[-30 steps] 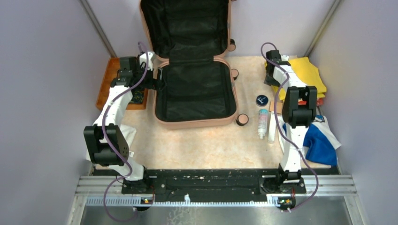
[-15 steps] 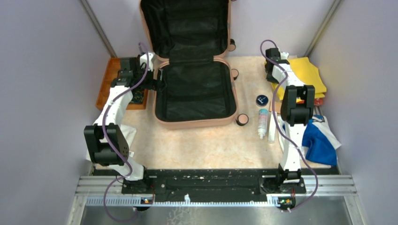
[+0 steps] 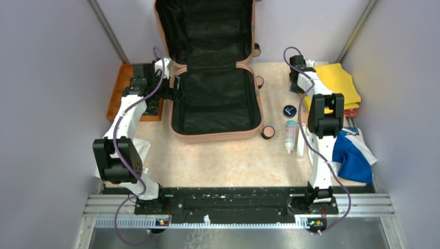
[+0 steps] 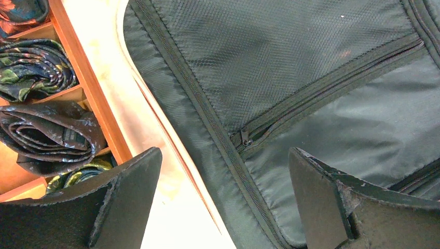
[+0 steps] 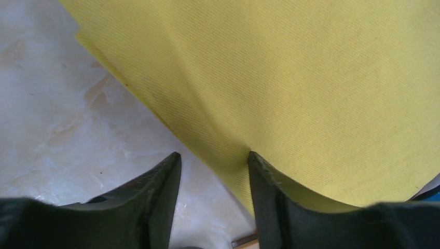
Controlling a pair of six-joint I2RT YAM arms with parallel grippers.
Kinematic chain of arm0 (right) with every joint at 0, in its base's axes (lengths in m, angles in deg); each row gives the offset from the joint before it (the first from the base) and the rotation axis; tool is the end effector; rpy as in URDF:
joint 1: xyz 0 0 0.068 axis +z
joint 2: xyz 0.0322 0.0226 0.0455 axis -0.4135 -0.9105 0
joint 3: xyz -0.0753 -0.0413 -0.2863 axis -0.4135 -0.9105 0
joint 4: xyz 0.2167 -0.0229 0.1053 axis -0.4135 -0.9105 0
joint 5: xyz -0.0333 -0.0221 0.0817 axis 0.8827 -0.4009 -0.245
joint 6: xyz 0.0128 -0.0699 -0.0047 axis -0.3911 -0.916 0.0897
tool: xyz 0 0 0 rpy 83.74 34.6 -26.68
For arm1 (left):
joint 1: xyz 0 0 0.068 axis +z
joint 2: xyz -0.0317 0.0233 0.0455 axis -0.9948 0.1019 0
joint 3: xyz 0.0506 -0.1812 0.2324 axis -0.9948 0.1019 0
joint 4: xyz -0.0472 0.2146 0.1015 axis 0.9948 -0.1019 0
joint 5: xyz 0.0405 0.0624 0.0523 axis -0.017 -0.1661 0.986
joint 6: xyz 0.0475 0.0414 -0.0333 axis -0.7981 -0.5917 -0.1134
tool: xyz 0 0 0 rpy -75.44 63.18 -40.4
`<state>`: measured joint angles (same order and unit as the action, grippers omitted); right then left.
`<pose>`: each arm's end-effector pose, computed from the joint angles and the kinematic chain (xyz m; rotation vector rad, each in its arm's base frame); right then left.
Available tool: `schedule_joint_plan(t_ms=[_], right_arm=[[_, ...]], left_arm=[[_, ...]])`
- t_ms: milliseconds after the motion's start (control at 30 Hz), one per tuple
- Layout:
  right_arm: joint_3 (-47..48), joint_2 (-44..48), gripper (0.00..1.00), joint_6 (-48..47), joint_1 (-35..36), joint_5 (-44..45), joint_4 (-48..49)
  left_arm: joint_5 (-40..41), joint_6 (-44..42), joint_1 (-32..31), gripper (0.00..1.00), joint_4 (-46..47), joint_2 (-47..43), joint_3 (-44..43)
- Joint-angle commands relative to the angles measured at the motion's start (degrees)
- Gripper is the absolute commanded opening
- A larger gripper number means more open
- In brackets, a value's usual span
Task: Pack the luggage
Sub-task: Pick up the clothes from the corner of the board.
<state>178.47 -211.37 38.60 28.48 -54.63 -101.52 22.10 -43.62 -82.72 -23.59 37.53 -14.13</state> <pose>0.5096 0.0067 0.2008 0.4851 2.4216 -0.5160 0.3560 -0.0160 0.3376 0.4077 2.1376 -0.3681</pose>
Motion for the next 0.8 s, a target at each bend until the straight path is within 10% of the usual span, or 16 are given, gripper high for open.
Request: schedule_joint_plan(t_ms=[0, 433, 767], right_arm=[[0.9, -1.76, 0.44, 0.4, 0.67, 3.29, 0.28], [-0.86, 4.65, 0.0, -0.51, 1.75, 4.75, 4.23], [-1.0, 7.71, 0.0, -1.34, 5.0, -2.62, 4.71]], left_arm=[[-0.91, -0.75, 0.23, 0.98, -0.07, -0.22, 0.22], [-1.06, -0.53, 0.23, 0.98, 0.64, 0.75, 2.14], [-1.1, -0.49, 0.17, 0.98, 1.28, 0.43, 2.27]])
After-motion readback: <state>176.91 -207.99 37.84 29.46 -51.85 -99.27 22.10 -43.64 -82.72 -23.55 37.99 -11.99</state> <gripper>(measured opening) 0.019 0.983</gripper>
